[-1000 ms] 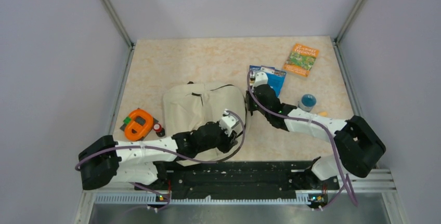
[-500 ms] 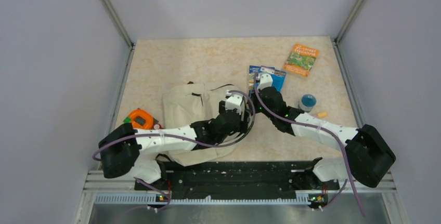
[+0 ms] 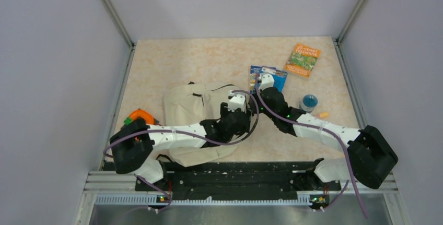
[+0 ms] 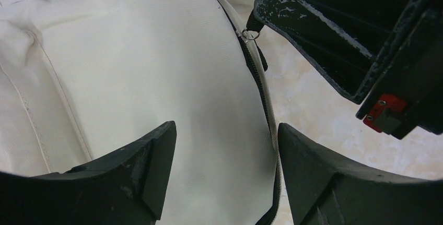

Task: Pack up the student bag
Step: Unzip the student bag at the center of the board.

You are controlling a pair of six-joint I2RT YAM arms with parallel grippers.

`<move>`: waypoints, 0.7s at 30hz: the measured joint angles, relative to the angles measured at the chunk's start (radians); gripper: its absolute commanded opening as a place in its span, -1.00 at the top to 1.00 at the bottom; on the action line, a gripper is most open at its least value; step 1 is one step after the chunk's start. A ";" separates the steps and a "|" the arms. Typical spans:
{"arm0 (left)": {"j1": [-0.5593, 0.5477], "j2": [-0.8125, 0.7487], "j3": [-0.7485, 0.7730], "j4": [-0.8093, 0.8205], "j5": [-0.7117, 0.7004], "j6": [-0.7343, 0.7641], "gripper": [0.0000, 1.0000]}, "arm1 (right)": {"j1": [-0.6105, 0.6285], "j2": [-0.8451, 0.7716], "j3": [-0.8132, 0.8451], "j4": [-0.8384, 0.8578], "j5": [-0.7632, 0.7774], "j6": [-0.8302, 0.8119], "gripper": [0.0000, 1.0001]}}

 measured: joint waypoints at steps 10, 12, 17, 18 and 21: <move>0.000 0.037 0.024 -0.015 0.008 -0.013 0.32 | 0.000 0.000 0.000 0.000 -0.001 -0.001 1.00; 0.000 0.038 0.025 -0.014 0.012 -0.012 0.59 | 0.000 0.000 0.000 0.001 -0.002 -0.002 1.00; 0.000 0.038 0.025 -0.015 0.021 -0.010 1.00 | 0.000 0.000 0.000 0.004 -0.001 -0.002 1.00; 0.000 0.038 0.025 -0.014 0.025 -0.008 1.00 | 0.000 0.000 0.000 0.004 -0.001 -0.002 1.00; 0.000 0.035 0.012 0.013 0.042 0.007 1.00 | 0.000 0.000 0.000 0.006 -0.001 -0.002 1.00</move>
